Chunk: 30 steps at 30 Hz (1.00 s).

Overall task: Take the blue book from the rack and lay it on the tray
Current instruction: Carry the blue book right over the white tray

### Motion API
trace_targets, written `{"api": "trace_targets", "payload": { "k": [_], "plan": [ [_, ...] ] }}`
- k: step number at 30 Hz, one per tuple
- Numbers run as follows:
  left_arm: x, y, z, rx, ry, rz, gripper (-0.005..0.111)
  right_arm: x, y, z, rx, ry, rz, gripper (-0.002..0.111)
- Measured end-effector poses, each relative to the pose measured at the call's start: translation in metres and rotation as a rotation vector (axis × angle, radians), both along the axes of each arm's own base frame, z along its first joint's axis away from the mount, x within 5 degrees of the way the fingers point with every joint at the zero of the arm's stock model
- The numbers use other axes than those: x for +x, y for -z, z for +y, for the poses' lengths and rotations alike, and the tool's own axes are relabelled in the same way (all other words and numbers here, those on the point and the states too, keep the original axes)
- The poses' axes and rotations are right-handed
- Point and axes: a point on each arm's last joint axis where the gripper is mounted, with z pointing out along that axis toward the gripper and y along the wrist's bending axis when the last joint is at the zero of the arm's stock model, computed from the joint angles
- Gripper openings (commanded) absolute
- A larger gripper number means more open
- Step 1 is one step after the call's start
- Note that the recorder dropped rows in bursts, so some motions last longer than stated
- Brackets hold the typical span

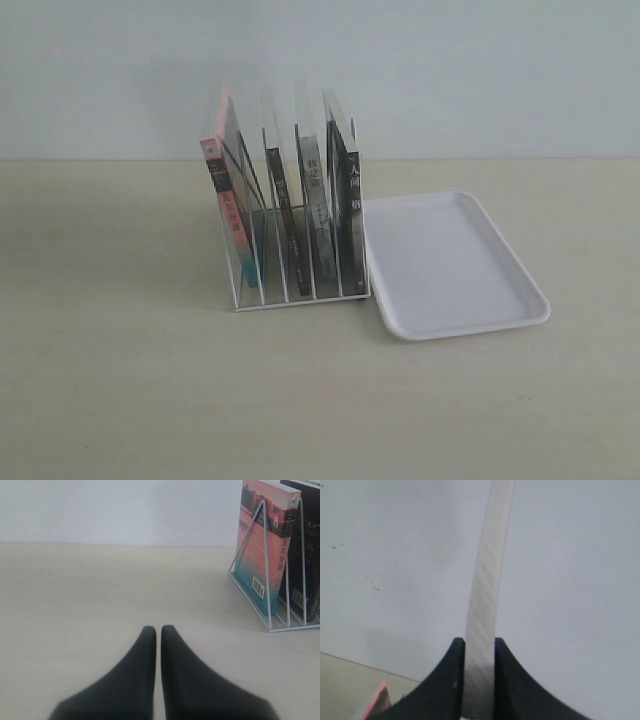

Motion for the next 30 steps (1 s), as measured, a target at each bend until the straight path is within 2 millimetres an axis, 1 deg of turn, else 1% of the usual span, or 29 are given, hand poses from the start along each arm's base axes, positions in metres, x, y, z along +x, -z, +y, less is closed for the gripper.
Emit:
{"api": "trace_targets", "payload": {
  "k": [3,6,9,14,17,19,22,26,29,30],
  "plan": [
    [0.000,0.000,0.000,0.000,0.000,0.000,0.004,-0.011,0.003,-0.016,-0.047,0.041,0.011,0.000],
    [0.000,0.000,0.000,0.000,0.000,0.000,0.004,-0.016,0.017,-0.030,-0.101,0.080,0.064,0.000],
    [0.000,0.000,0.000,0.000,0.000,0.000,0.004,-0.011,0.044,-0.048,-0.165,0.155,0.154,0.000],
    [0.000,0.000,0.000,0.000,0.000,0.000,0.004,0.012,0.100,-0.085,-0.275,0.338,0.342,0.000],
    [0.000,0.000,0.000,0.000,0.000,0.000,0.004,0.025,0.134,-0.101,-0.307,0.386,0.437,0.000],
    [0.000,0.000,0.000,0.000,0.000,0.000,0.004,0.035,0.152,-0.105,-0.335,0.333,0.451,0.000],
    [0.000,0.000,0.000,0.000,0.000,0.000,0.004,0.049,0.177,-0.096,-0.429,0.145,0.419,0.000],
    [0.000,0.000,0.000,0.000,0.000,0.000,0.004,0.065,0.206,-0.083,-0.663,-0.078,0.342,0.000],
    [0.000,0.000,0.000,0.000,0.000,0.000,0.004,0.070,0.222,-0.080,-0.879,-0.224,0.321,0.000],
    [0.000,0.000,0.000,0.000,0.000,0.000,0.004,0.070,0.227,-0.079,-0.916,-0.267,0.320,0.000]
  ]
}}
